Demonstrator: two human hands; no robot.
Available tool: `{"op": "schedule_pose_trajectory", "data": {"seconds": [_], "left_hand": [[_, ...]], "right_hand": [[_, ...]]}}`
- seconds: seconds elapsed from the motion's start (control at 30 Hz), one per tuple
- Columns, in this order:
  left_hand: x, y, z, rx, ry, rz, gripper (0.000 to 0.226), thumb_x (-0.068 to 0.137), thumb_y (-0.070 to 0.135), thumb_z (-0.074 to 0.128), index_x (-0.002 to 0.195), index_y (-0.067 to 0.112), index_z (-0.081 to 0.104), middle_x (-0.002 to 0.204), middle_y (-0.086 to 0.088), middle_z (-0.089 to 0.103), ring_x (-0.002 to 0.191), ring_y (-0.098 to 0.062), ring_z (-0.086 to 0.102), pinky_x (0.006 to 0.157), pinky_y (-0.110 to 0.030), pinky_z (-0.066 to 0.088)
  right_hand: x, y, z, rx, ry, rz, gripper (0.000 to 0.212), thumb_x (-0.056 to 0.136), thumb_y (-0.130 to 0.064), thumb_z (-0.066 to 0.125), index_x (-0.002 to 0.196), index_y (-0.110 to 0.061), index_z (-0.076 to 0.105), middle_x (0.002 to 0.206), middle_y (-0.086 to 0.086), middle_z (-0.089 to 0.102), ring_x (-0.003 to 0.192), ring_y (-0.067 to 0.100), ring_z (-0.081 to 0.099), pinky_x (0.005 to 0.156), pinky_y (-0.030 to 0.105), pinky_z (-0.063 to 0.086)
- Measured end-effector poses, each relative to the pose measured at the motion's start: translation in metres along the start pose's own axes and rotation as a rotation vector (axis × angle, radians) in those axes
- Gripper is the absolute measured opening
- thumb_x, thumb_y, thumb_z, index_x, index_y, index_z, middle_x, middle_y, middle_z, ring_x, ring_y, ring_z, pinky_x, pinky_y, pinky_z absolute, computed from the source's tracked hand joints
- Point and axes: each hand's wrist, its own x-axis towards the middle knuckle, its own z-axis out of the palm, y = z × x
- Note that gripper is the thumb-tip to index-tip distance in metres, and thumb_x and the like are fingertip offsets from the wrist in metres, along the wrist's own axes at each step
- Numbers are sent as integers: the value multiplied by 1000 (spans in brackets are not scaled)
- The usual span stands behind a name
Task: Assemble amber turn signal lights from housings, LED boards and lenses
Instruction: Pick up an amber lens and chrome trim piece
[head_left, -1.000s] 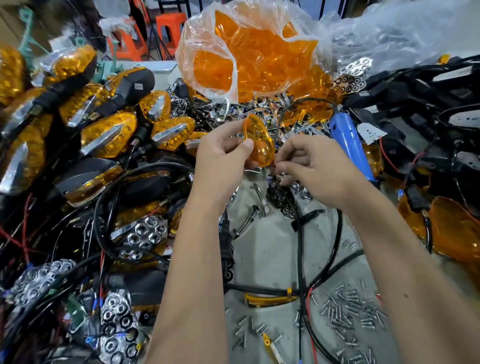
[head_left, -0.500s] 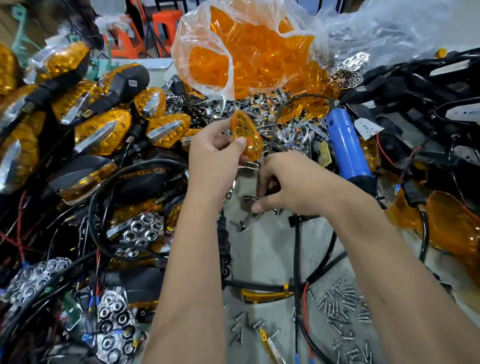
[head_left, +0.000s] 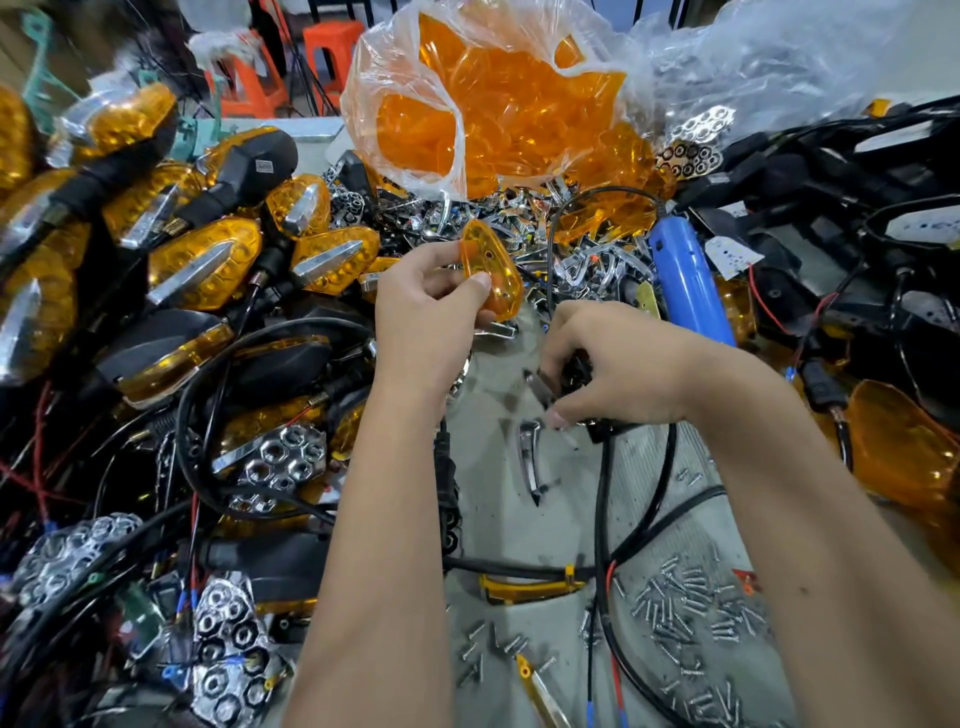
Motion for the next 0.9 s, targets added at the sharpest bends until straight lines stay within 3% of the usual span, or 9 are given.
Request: {"op": "schedule_pose_trajectory", "data": {"seconds": [0.13,0.2,0.3,0.4,0.57,0.7,0.8,0.9], "left_hand": [[-1,1,1,-16,19,-11,13,94,4,68,96,16,69,75,4,76,67,-9,71,61,-20,55],[-1,1,1,-23,24,-17,10,94,4,68,93,14,68,79,1,75,67,-10,71,61,-23,56],[-2,3,2,-61,11,-41,10,94,3,68,88,12,67,79,-2,75,66,-13,71,62,-26,57],[-3,5,5,-82,-8,-56,15,93,4,69,83,14,65,70,6,73,65,-11,71,61,-27,59],[-6,5,8,-70,-41,-67,13,94,6,69,85,14,65,75,-1,76,65,-17,73,64,-41,63],[-6,4,8,-64,-26,-67,17,96,3,65,83,13,64,72,1,75,66,-16,73,66,-37,63],[-6,4,8,-38,-28,-62,16,96,4,65,83,14,64,75,-1,76,66,-18,73,69,-45,63],[-7,5,10,-29,-42,-51,14,96,4,67,85,13,65,79,-6,77,67,-23,75,71,-50,64]], "right_hand": [[-6,2,-7,227,153,-14,19,79,-37,86,73,-32,69,100,-4,60,87,13,58,75,34,39],[-7,6,-8,363,281,1,17,81,-34,85,76,-26,70,95,2,63,80,22,58,72,37,43],[-7,7,-7,704,402,46,8,91,-12,77,88,-11,69,86,16,72,61,18,55,59,33,46],[-4,8,-3,986,357,48,16,95,7,63,94,-9,64,90,15,78,51,8,49,45,20,35],[1,11,2,1045,363,4,7,98,-4,67,97,-10,70,87,12,75,56,10,47,46,19,35],[4,14,3,1045,374,27,18,105,-3,55,104,-4,73,90,13,74,59,10,58,45,19,45],[2,14,6,911,398,-3,10,99,-3,66,98,-5,75,83,23,72,52,16,61,44,23,51],[2,10,7,866,484,-37,9,91,-5,77,93,-13,73,73,19,70,46,20,63,41,26,52]]}}
